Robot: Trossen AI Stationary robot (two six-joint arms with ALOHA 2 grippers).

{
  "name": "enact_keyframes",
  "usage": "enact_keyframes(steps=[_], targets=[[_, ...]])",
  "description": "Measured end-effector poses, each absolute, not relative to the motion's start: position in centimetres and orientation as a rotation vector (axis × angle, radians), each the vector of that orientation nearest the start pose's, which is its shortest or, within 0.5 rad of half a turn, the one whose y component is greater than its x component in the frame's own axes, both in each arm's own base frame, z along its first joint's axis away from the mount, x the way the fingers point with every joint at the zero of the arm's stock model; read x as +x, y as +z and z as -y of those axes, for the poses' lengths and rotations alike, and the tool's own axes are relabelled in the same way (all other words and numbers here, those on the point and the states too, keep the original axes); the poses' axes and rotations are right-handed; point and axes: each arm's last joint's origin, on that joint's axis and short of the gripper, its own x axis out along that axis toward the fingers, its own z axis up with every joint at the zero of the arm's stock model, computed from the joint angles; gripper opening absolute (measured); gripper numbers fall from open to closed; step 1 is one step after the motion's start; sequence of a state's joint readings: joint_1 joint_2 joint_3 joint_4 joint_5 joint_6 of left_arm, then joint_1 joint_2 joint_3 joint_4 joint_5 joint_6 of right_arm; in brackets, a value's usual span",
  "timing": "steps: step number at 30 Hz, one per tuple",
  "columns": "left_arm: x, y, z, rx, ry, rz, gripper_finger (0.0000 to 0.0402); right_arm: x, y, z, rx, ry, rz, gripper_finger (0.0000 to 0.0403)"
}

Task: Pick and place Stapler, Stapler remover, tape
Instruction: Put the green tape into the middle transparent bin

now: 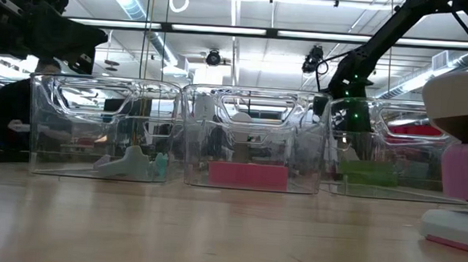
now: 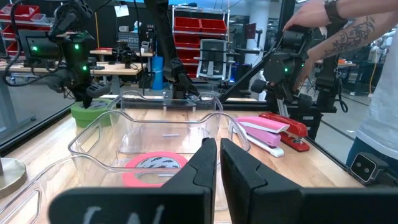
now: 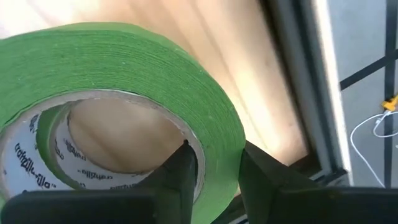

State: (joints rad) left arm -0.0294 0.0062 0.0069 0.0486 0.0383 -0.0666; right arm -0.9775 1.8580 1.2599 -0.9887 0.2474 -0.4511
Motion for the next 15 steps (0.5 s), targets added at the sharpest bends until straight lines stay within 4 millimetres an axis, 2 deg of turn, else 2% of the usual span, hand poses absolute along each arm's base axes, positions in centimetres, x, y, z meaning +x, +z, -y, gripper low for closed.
enact_keyframes(steps=[9,15], targets=[[9.7,17.0,0.4,-0.066,-0.069,0.047,0.0025,18.4,19.6,28.6,0.259,-0.584,-1.680,0.0099],[9.7,17.0,0.4,-0.066,-0.069,0.047,0.0025,18.8,21.8,29.2,0.251,-0.610,-1.652,0.0099]])
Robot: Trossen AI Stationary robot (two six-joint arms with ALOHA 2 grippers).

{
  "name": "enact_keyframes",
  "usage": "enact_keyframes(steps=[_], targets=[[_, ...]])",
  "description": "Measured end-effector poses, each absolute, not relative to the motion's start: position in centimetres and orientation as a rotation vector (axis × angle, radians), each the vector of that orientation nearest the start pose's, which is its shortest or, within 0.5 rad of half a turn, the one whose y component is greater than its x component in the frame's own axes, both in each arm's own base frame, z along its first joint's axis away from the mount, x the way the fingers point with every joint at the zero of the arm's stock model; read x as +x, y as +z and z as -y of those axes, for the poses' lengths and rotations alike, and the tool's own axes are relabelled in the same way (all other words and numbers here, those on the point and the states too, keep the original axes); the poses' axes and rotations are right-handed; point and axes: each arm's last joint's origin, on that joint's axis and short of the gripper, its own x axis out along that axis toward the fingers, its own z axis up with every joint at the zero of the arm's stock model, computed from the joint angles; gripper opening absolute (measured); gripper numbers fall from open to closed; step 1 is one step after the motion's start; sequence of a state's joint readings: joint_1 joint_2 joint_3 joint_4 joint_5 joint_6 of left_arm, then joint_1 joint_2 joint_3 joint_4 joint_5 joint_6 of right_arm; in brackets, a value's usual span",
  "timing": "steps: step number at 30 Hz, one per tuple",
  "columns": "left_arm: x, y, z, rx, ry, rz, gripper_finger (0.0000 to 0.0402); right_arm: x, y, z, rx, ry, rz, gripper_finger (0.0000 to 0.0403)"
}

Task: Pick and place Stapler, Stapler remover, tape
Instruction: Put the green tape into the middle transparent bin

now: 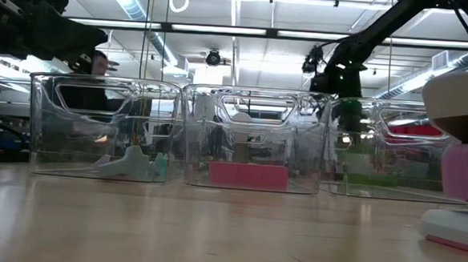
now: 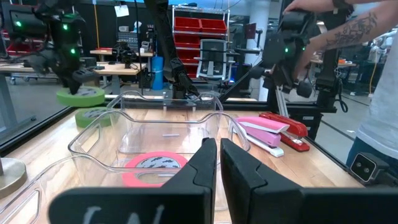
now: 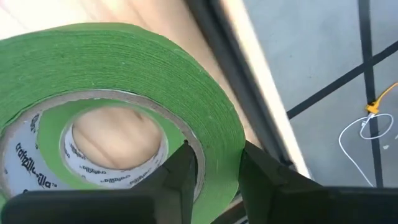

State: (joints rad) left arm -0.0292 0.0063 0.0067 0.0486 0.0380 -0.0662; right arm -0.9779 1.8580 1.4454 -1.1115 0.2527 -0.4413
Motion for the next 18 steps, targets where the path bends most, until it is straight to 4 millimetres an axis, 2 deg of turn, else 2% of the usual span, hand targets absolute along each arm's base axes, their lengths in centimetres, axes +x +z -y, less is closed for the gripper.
enact_keyframes(steps=[9,18], targets=[[9.7,17.0,0.4,-0.066,-0.069,0.047,0.0025,19.5,25.6,30.0,0.234,-0.660,-1.582,0.0099],[9.7,17.0,0.4,-0.066,-0.069,0.047,0.0025,20.8,28.4,29.7,0.200,-0.671,-1.532,0.0099]])
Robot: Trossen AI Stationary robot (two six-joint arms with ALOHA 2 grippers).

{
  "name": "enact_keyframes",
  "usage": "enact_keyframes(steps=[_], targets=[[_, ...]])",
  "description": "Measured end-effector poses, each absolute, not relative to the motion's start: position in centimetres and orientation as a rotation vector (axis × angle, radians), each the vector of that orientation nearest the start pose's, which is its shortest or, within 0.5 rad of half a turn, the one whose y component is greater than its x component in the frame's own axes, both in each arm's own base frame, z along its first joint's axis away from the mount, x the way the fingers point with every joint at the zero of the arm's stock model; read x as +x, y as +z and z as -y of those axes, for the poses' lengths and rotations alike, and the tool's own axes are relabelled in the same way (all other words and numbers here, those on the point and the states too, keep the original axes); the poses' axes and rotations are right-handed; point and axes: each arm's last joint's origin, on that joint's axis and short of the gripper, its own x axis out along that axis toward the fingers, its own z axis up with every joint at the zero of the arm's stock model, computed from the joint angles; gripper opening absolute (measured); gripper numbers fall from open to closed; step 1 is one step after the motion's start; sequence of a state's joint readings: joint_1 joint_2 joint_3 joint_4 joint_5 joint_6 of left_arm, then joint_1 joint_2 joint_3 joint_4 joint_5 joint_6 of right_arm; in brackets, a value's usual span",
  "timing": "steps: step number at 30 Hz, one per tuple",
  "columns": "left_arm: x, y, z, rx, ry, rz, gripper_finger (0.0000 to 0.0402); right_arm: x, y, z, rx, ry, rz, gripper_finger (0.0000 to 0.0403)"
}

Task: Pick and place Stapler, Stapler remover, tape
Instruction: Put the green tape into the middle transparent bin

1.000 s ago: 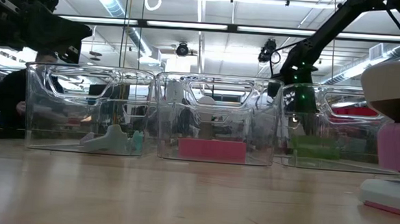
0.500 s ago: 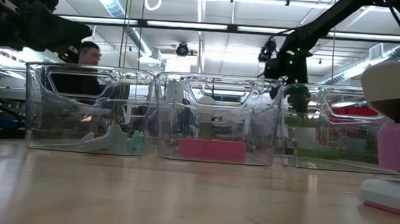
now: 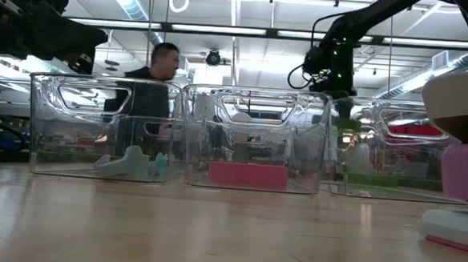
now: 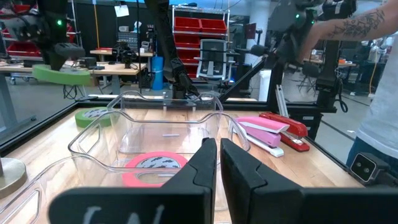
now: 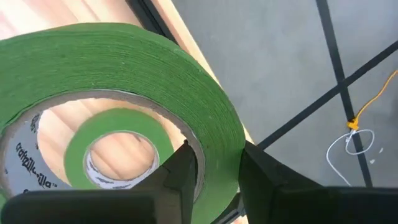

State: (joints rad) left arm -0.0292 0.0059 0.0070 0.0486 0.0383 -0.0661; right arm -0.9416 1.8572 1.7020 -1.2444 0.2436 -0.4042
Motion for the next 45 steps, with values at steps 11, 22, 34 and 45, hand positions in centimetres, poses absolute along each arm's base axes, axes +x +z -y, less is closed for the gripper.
enact_keyframes(steps=[11,22,34,45], targets=[[9.7,17.0,0.4,-0.066,-0.069,0.047,0.0025,22.8,30.8,26.9,0.157,-0.611,-1.425,0.0099],[9.7,17.0,0.4,-0.066,-0.069,0.047,0.0025,25.2,33.0,23.2,0.171,-0.529,-1.260,0.0099],[9.7,17.0,0.4,-0.066,-0.069,0.047,0.0025,29.1,33.3,18.9,0.181,-0.355,-1.145,0.0094],[9.7,17.0,0.4,-0.066,-0.069,0.047,0.0025,32.0,33.5,14.5,0.108,-0.219,-1.097,0.0093]])
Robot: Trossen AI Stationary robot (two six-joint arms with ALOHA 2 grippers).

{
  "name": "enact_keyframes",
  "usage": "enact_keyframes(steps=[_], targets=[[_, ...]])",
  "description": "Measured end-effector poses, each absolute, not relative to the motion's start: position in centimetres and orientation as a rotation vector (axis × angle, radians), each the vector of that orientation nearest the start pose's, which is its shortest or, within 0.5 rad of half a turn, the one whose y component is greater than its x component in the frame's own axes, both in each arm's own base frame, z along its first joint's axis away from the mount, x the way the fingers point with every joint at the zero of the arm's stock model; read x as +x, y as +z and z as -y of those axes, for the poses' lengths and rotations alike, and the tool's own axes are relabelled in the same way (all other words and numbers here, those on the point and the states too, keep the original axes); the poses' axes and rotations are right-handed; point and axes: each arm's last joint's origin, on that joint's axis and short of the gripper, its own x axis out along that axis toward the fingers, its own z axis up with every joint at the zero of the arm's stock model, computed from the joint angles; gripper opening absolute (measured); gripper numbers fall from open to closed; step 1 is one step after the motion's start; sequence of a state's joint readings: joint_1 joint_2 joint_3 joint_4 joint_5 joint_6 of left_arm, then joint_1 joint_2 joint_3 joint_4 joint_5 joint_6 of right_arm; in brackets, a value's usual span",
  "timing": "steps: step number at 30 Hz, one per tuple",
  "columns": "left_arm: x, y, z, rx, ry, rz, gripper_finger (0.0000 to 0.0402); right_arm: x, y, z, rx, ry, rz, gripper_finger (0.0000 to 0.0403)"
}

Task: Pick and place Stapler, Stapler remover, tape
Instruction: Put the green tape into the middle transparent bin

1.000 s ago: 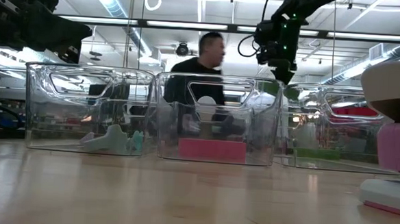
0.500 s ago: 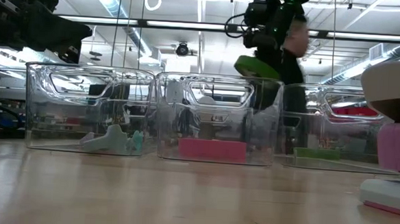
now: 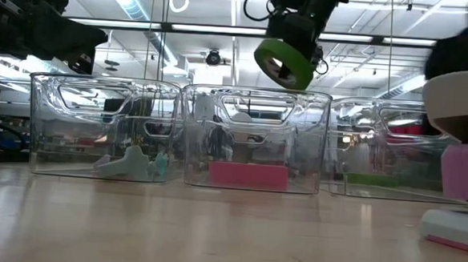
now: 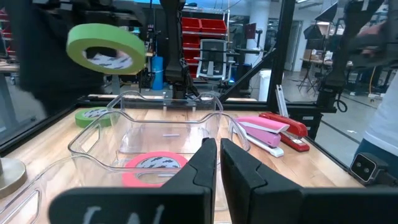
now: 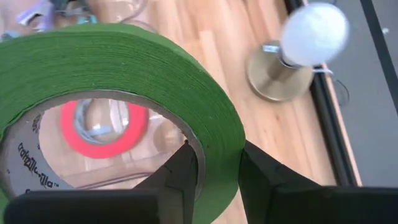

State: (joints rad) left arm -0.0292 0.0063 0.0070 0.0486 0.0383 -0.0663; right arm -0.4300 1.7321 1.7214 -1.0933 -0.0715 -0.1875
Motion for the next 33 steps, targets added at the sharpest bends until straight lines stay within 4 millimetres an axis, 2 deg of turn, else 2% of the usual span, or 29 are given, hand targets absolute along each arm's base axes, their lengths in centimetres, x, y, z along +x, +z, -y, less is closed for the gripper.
enact_keyframes(steps=[14,28,33], targets=[[9.7,17.0,0.4,-0.066,-0.069,0.047,0.0025,34.2,33.6,9.2,0.034,-0.091,-1.073,0.0093],[9.7,17.0,0.4,-0.066,-0.069,0.047,0.0025,34.6,33.6,6.8,-0.002,-0.029,-1.089,0.0093],[9.7,17.0,0.4,-0.066,-0.069,0.047,0.0025,34.5,34.8,6.1,-0.014,-0.011,-1.081,0.0093]])
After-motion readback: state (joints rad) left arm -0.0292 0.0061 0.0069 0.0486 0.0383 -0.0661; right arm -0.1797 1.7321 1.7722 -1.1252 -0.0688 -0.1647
